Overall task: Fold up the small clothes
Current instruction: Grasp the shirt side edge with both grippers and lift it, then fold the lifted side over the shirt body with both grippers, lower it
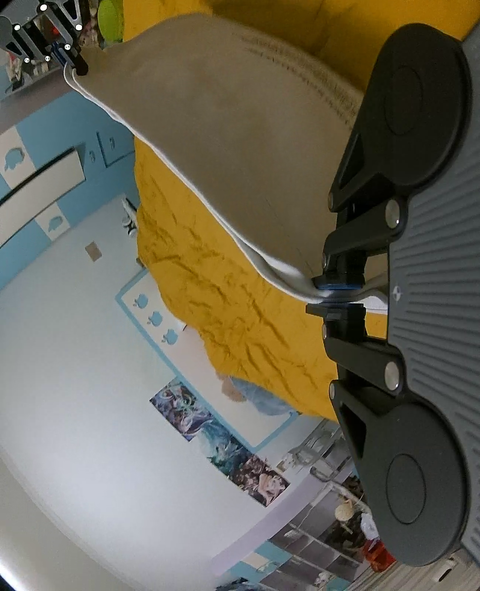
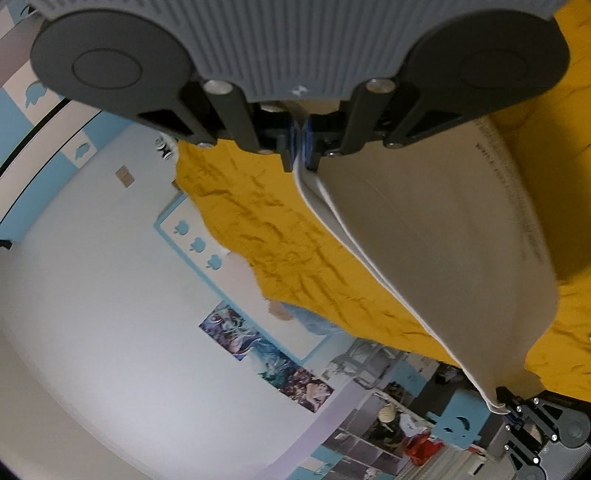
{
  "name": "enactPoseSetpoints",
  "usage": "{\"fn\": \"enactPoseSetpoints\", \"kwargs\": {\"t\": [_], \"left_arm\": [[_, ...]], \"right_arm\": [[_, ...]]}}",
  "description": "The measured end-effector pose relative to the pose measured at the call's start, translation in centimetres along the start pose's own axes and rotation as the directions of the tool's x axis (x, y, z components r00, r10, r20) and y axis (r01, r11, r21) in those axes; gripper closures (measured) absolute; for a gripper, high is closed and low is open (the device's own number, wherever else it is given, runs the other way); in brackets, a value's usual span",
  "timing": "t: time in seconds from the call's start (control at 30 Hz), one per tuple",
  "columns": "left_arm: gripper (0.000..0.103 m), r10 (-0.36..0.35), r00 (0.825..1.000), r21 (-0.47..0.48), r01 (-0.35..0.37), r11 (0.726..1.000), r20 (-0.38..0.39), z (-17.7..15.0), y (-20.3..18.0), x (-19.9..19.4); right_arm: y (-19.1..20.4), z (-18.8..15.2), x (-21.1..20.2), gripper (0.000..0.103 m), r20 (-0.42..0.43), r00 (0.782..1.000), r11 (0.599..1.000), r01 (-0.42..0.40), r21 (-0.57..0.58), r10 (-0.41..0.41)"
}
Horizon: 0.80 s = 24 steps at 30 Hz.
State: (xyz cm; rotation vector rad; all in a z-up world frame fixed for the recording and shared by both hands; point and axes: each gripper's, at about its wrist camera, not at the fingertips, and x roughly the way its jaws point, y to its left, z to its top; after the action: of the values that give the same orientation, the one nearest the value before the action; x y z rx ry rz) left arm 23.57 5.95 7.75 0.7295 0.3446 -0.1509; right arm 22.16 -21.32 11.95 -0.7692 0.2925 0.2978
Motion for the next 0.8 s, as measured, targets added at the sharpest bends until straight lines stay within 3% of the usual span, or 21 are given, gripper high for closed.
{"fn": "enactPoseSetpoints", "kwargs": {"t": [0.3, 0.47, 0.63, 0.8], "left_arm": [[0.097, -0.019, 0.996, -0.011, 0.018, 1.000, -0.091, 0.5, 0.3, 11.9], [0.097, -0.084, 0.980, -0.034, 0.079, 0.996, -0.181, -1.6, -1.2, 18.8], [0.096, -0.152, 0.953, -0.083, 0.134, 0.987, -0.261, -4.6, -2.6, 24.3], [0.089, -0.160, 0.943, -0.112, 0.132, 0.985, -0.293, -6.8, -3.5, 27.2]], "right_arm": [[-4.2, 1.2, 15.5, 0.103, -0.043, 0.999, 1.000, -0.019, 0.022, 0.020], [-2.8, -1.2, 24.8, 0.103, -0.124, 0.988, 0.995, -0.080, 0.063, 0.087], [-0.2, -4.1, 32.8, 0.103, -0.205, 0.967, 0.985, -0.127, 0.117, 0.149], [2.8, -6.9, 38.7, 0.103, -0.263, 0.945, 0.975, -0.157, 0.155, 0.194]]}}
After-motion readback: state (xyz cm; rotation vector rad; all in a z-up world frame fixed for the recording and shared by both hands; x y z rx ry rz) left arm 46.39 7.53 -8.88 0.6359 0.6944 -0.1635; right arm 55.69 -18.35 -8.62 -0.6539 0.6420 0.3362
